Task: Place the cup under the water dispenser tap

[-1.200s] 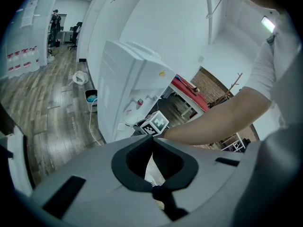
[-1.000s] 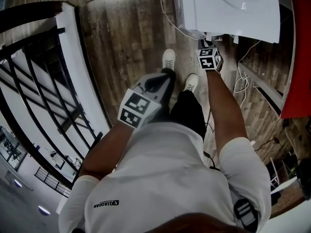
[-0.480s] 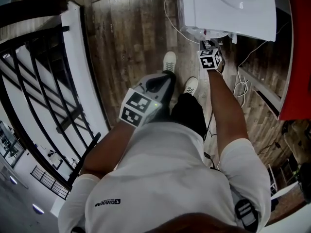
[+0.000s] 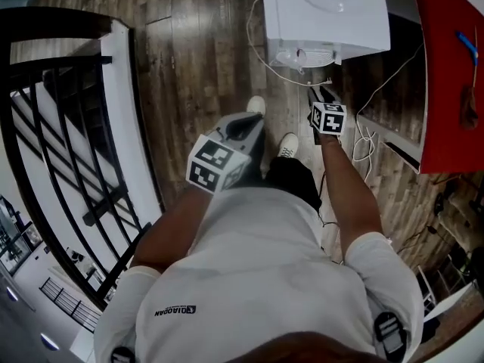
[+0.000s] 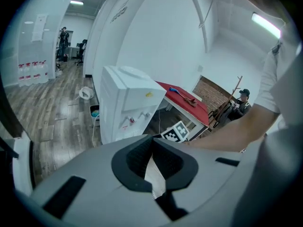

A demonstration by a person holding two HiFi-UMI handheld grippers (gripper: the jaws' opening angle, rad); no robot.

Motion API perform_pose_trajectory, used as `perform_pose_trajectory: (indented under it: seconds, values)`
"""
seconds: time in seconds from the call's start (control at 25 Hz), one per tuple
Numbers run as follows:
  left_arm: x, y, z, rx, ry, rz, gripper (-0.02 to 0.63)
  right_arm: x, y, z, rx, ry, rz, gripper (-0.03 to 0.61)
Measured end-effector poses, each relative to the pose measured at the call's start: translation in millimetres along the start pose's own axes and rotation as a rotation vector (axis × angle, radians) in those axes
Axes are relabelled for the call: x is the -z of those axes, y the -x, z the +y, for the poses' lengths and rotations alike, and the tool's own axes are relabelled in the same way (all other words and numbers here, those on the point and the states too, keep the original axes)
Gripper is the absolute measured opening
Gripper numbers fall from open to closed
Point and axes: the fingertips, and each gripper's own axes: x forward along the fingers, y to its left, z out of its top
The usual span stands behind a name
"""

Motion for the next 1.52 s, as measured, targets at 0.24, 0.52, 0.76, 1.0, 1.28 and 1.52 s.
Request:
perform_pose_trajectory:
  seconds: [0.24, 0.52, 0.76, 1.0, 1.28, 1.52]
  values:
    - [-29.8, 22.6, -27.1, -0.009, -0.005, -0.087, -0.003, -32.2, 102.9, 61.6, -0.308, -0.16, -0.124, 0.126]
    - [-45.0, 56.9, -75.7, -0.004, -0.012, -0.19, -0.003, -72.3, 232.5, 102.0, -0.532, -0.222, -0.241, 0.117]
    - [-46.9, 75.4, -101.2, -0.031, -0.007, -0.259, -0.003, -77.1, 293.0, 107.9, -0.685, -0.329, -0.322, 0.029]
    - [-46.5, 94.6, -109.7, -0.036, -0.016, -0.265, -0.003, -81.9, 337.5, 116.8, -0.777, -0.366, -0.443, 0.023]
    - [-68.6, 119.0, -120.4, 0.035, -0.075, -0.304, -0.003, -99.2, 388.5, 164.4, -0.814, -0.23, -0.531, 0.023]
    - [-48.1, 160.1, -116.0, 0.102, -0.159, -0.29, -0.003, -102.2, 403.3, 228.6, -0.849, -0.207, -0.593, 0.023]
